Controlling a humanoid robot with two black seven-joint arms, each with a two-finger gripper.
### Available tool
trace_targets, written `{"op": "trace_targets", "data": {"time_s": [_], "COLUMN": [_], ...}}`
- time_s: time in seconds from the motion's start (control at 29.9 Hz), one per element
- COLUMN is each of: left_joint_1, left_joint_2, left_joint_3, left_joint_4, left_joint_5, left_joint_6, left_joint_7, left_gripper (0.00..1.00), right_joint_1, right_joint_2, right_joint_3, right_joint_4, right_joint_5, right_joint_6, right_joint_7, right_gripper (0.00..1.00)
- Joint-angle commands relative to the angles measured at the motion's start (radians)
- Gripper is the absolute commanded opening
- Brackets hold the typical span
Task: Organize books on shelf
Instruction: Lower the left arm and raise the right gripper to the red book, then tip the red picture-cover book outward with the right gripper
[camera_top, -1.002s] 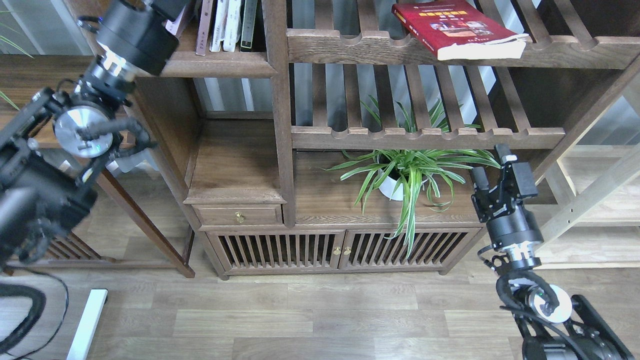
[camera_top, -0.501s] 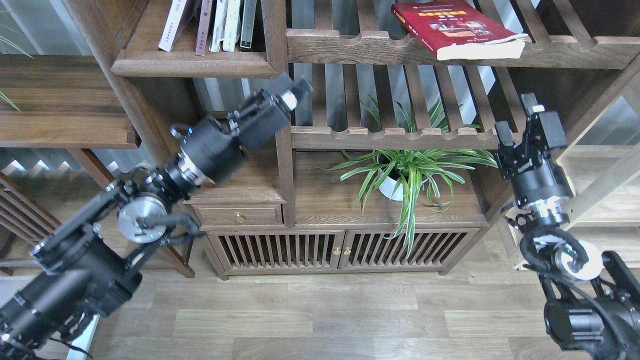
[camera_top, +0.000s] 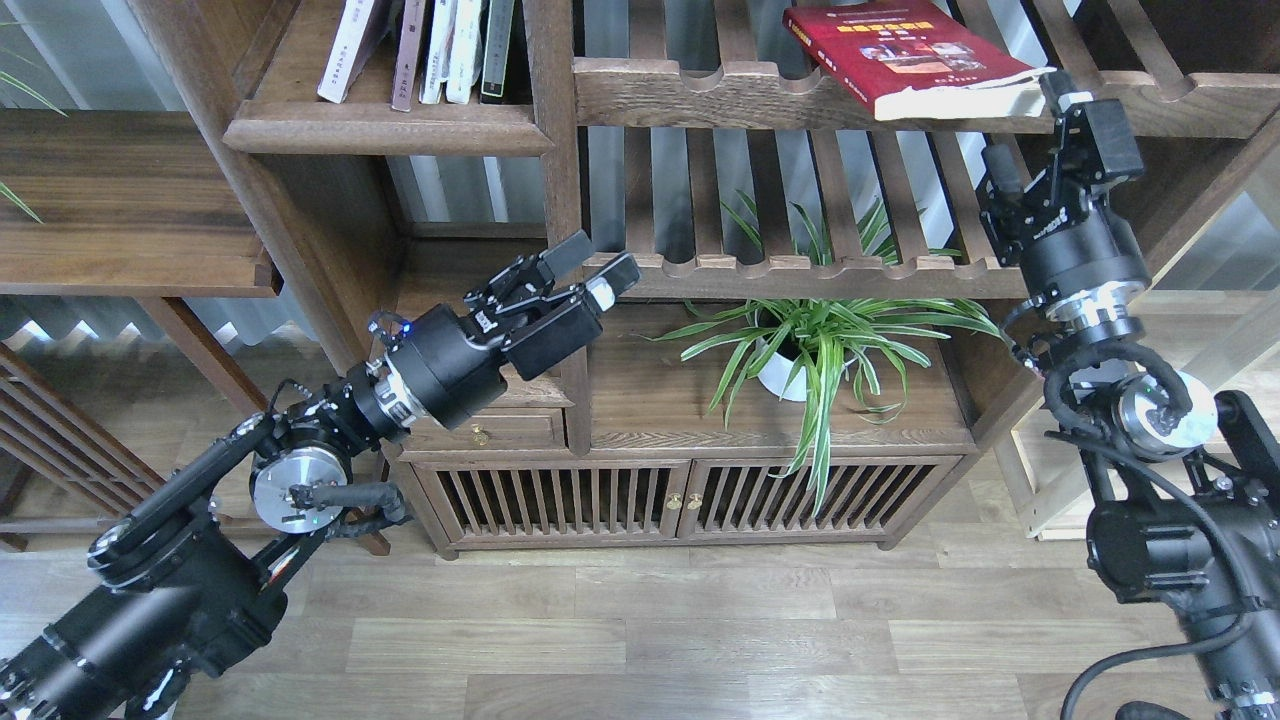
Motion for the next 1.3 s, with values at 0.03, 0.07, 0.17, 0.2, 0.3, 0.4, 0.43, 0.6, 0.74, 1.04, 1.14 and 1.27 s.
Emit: {"op": "trace_targets", "data": {"time_s": [0.03,0.07,0.17,0.2,0.3,0.4,0.43,0.6,0.74,1.04,1.14,1.27], "left_joint_1": [0.012,0.013,0.016,0.018,0.032,0.044,0.047,0.052,0.053,0.069,0.078,0.081], "left_joint_2": [0.000,0.000,0.000,0.000,0.000,0.003,0.003,0.008,0.008,0.008,0.006,0.008], "left_joint_3": [0.000,0.000,0.000,0.000,0.000,0.000,0.000,-0.001,0.000,0.000,0.000,0.000], "left_joint_4": [0.005,0.007,0.007,0.008,0.017,0.017,0.017,0.017,0.017,0.017,0.017,0.017], "left_joint_5": [-0.001,0.000,0.000,0.000,-0.001,-0.001,-0.001,-0.001,-0.001,-0.003,-0.003,-0.003], "left_joint_6": [0.000,0.000,0.000,0.000,0.000,0.000,0.000,0.000,0.000,0.000,0.000,0.000], "left_joint_7": [0.000,0.000,0.000,0.000,-0.002,-0.002,-0.002,-0.002,-0.002,-0.003,-0.002,-0.002], "left_gripper": [0.99,0.99,0.99,0.99,0.99,0.99,0.99,0.99,0.99,0.99,0.99,0.99], "right_joint_1": [0.008,0.017,0.028,0.030,0.051,0.073,0.079,0.116,0.128,0.154,0.159,0.163], "right_joint_2": [0.001,0.001,-0.009,-0.011,-0.003,0.006,0.007,0.006,-0.003,-0.048,-0.051,-0.057], "right_joint_3": [-0.005,-0.014,-0.049,-0.072,-0.117,-0.134,-0.135,-0.134,-0.134,-0.132,-0.134,-0.134], "right_joint_4": [0.005,0.005,0.005,0.005,0.005,0.007,0.007,0.007,0.007,0.010,0.010,0.012], "right_joint_5": [-0.001,-0.001,-0.016,-0.026,-0.047,-0.047,-0.047,-0.047,-0.047,-0.047,-0.047,-0.047], "right_joint_6": [0.002,-0.002,-0.019,-0.027,-0.036,-0.070,-0.084,-0.125,-0.151,-0.205,-0.208,-0.211], "right_joint_7": [0.000,0.000,0.000,0.000,0.000,0.000,0.000,0.000,0.000,0.000,0.000,-0.002], "right_gripper": [0.98,0.98,0.97,0.97,0.97,0.96,0.96,0.95,0.92,0.80,0.75,0.69]}}
